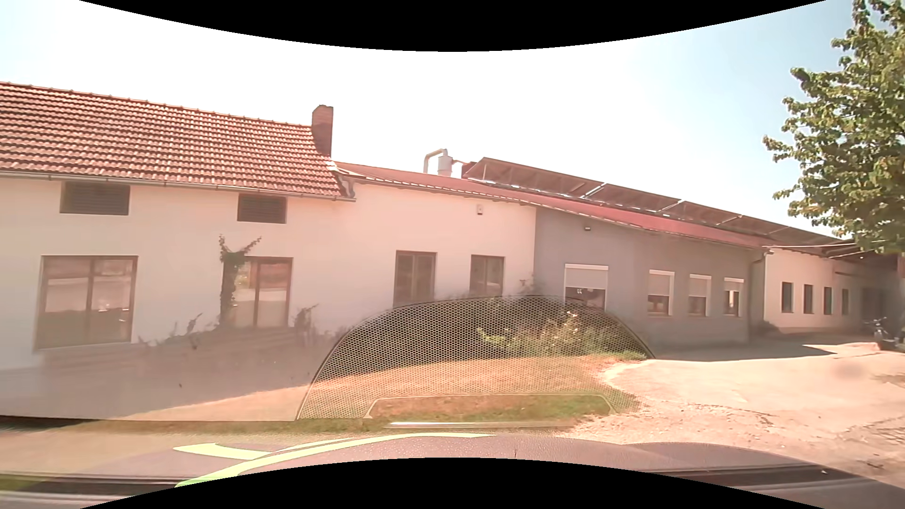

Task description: Follow the waypoints while adhering to traffic rules and regulations

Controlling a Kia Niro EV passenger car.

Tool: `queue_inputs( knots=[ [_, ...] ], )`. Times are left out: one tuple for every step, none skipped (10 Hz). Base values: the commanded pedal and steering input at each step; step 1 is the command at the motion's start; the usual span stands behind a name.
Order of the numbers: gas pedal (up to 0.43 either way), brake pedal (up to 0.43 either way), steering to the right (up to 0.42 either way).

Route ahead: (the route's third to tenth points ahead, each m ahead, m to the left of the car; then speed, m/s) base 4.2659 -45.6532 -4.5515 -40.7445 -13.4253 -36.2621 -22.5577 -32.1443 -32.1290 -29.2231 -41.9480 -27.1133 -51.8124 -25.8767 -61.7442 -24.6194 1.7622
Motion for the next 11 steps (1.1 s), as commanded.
queue_inputs(
  knots=[
    [0.000, 0.000, 0.836],
    [0.000, 0.000, 0.842],
    [0.000, 0.000, 0.847],
    [0.000, 0.000, 0.850],
    [0.000, 0.000, 0.851],
    [0.008, 0.000, 0.855],
    [0.008, 0.000, 0.864],
    [0.020, 0.000, 0.877],
    [0.020, 0.000, 0.886],
    [0.020, 0.000, 0.894],
    [0.039, 0.000, 0.902]
  ],
)
